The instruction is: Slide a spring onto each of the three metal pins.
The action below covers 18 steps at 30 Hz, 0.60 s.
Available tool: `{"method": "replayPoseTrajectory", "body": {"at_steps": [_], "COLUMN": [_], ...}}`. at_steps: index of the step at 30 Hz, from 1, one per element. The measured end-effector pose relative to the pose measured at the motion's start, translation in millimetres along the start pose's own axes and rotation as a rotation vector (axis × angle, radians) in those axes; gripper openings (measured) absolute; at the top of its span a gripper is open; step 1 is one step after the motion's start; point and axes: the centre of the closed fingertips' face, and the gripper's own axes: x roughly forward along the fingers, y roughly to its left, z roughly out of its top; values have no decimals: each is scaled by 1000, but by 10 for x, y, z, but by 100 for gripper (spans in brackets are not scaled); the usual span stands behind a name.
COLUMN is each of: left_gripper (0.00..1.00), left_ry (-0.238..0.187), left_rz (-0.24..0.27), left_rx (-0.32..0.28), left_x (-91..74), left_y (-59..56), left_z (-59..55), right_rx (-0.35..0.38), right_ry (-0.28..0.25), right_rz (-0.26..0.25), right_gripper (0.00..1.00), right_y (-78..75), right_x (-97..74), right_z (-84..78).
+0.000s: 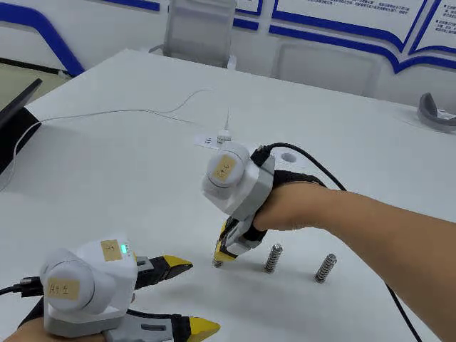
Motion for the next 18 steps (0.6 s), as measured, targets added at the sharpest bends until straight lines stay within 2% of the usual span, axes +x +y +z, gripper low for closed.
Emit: {"method": "replayPoseTrajectory", "body": {"at_steps": [6,18], "left_gripper": [59,60], "left_ry": [0,2], "left_rz": [2,6], "left_rx": [2,9], "left_x": [-3,12], "left_y": [10,51], "left_z": [3,43], "right_rx": [6,47], "right_ry": [-22,-107], "right_rz": [4,-24], "right_gripper": [17,25], "right_y": [23,-17], "right_x": [-16,-247], "right_z": [5,-12]}}
